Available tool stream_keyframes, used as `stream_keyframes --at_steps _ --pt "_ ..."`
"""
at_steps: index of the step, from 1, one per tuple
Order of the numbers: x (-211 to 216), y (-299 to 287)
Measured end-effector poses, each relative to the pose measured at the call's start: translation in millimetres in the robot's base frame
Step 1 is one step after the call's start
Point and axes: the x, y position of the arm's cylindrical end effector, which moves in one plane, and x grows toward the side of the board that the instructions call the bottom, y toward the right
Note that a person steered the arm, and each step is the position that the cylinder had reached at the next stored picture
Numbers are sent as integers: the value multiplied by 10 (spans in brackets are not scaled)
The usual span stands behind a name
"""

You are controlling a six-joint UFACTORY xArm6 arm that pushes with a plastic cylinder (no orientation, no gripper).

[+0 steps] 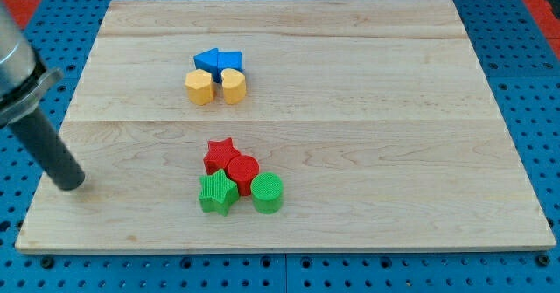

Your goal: Slide green star into green and red circles

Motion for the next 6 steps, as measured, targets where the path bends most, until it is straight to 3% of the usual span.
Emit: stream_keyframes --at_steps 3,5,6 --pt "24 1542" --pt "-550 1918" --pt "-395 1740"
